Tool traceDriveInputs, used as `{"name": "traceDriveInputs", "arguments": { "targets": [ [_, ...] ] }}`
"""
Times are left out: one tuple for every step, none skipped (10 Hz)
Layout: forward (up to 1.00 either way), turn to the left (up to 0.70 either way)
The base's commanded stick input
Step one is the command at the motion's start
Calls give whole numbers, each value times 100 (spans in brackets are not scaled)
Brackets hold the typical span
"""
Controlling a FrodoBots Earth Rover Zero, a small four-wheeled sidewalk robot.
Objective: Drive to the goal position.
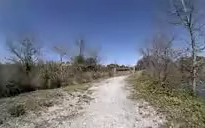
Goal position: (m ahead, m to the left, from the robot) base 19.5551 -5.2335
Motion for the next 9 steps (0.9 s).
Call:
{"name": "traceDriveInputs", "arguments": {
  "targets": [
    [70, 0],
    [70, 0],
    [70, 0],
    [70, 0],
    [70, 0],
    [70, 0],
    [70, 0],
    [70, 0],
    [70, 0]
  ]
}}
